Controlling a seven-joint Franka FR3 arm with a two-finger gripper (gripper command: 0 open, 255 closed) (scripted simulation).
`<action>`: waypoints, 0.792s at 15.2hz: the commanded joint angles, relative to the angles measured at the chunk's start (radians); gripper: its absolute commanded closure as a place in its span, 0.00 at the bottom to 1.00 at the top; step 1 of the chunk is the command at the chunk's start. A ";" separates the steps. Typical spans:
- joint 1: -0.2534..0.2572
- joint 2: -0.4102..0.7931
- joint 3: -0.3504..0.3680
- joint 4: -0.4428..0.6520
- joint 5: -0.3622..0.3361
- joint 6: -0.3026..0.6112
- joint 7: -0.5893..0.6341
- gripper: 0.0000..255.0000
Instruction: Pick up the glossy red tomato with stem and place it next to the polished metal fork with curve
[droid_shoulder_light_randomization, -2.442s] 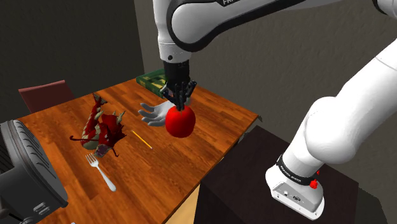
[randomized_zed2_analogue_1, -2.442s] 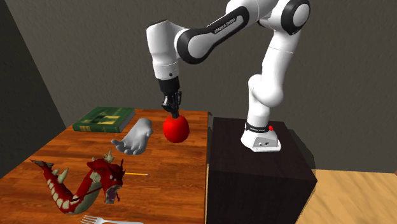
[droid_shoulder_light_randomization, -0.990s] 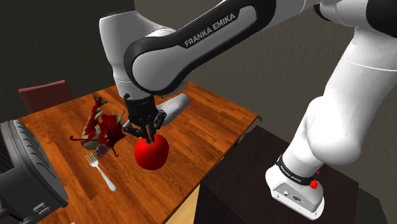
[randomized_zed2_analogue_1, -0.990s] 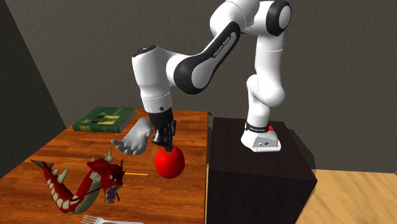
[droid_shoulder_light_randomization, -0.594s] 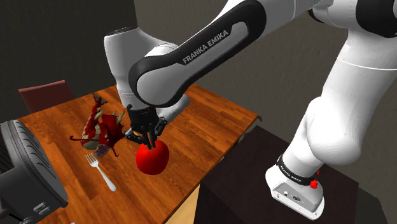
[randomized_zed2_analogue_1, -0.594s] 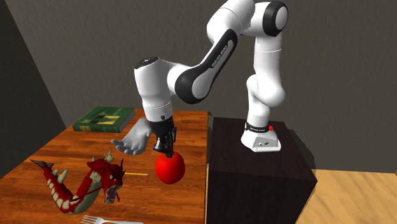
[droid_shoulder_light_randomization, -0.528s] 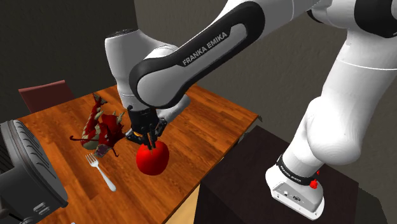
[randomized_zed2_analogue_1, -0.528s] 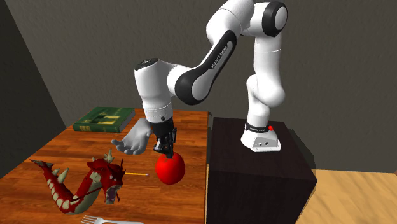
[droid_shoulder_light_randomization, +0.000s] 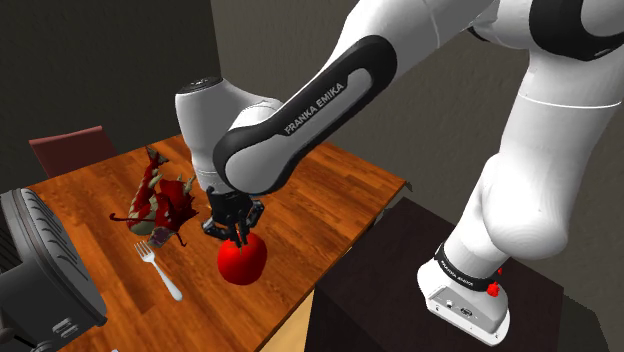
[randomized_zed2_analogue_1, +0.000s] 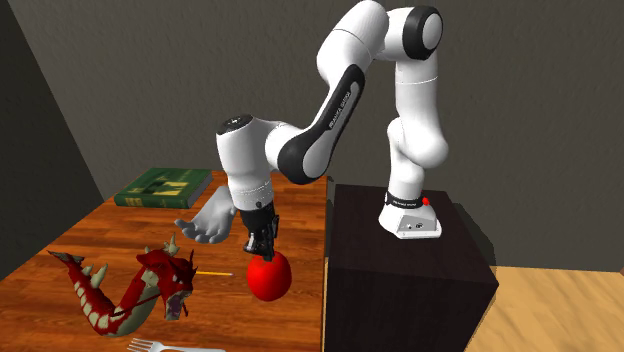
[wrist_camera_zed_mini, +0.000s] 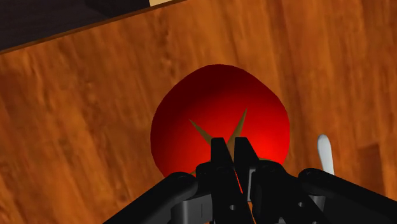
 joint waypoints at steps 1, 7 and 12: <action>0.005 0.021 -0.002 -0.003 -0.011 0.023 0.009 1.00; 0.015 0.081 -0.014 -0.019 -0.045 0.094 0.029 1.00; 0.017 0.092 -0.017 -0.021 -0.052 0.106 0.033 1.00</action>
